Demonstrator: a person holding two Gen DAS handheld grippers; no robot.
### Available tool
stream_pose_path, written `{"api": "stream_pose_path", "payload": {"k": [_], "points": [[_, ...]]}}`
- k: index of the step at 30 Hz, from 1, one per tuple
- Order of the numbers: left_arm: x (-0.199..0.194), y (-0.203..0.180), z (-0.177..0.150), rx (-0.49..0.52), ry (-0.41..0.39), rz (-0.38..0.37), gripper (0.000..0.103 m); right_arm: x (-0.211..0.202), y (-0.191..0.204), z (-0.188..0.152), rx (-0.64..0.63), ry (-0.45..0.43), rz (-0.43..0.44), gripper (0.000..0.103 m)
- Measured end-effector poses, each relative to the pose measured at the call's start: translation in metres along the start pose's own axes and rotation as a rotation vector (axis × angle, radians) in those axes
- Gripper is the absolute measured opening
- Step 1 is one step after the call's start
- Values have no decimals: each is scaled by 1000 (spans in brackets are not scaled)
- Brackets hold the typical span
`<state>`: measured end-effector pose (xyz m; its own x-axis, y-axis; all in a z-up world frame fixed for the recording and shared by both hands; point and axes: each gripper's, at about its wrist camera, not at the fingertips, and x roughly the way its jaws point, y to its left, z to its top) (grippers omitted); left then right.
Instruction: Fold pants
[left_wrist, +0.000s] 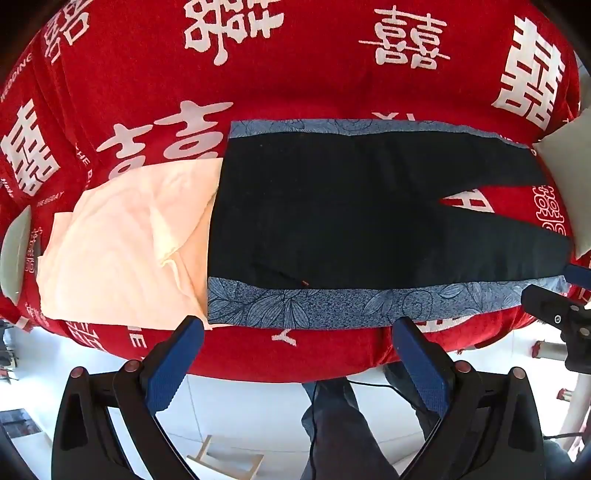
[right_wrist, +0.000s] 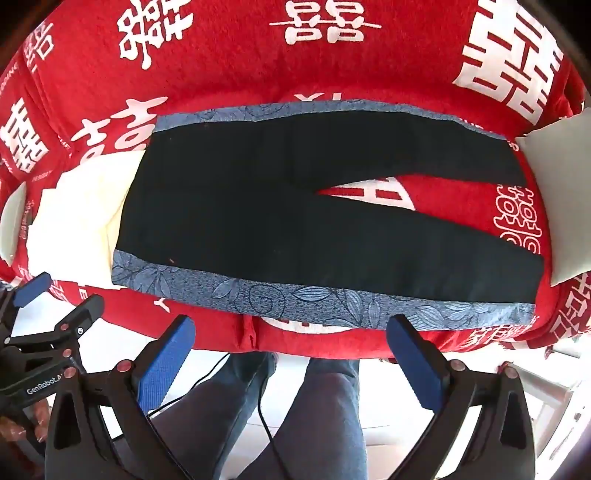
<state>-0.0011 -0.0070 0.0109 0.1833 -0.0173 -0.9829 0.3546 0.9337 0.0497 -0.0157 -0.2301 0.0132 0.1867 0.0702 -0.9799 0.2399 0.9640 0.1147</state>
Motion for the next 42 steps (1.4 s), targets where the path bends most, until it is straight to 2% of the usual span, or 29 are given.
{"api": "stream_pose_path", "payload": {"k": [19, 42], "points": [[-7, 3, 0, 18, -32, 37, 102, -9, 2, 6, -3, -39, -21, 103], [-5, 1, 3, 17, -27, 44, 102, -6, 1, 10, -6, -26, -42, 103]]}}
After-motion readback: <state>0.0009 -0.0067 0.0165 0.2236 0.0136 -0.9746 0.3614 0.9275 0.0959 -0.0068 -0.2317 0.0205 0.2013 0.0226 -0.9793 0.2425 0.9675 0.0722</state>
